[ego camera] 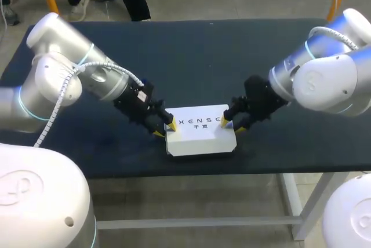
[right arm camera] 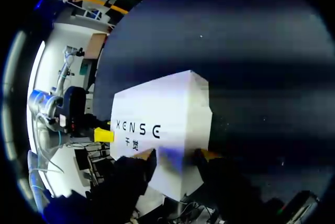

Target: Assemble the packaging by folding the flat box into shape, placing the metal phone stand inside, and closing the box properly

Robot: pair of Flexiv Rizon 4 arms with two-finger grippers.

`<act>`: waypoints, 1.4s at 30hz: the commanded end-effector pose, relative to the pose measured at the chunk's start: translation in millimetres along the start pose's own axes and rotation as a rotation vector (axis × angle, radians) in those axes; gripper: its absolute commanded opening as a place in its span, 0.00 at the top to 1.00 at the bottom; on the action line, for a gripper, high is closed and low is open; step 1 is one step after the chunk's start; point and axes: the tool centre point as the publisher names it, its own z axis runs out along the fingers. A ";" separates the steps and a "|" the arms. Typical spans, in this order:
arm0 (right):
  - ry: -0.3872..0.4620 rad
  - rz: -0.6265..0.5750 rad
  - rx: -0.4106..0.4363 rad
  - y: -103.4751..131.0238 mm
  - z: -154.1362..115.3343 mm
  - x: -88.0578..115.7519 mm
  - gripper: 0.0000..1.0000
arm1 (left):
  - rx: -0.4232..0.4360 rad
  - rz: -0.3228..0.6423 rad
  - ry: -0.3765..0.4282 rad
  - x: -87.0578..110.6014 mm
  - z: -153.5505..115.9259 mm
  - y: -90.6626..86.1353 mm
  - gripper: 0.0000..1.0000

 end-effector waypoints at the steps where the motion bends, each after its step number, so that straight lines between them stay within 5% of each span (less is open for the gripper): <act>1: 0.028 -0.002 0.074 4.0 -1.8 2.1 0.45 | -0.016 0.001 -0.009 4.3 0.1 -3.9 0.47; 42: 0.000 0.051 0.184 4.2 -7.6 14.9 0.48 | -0.098 -0.066 -0.036 14.1 -3.9 2.8 0.42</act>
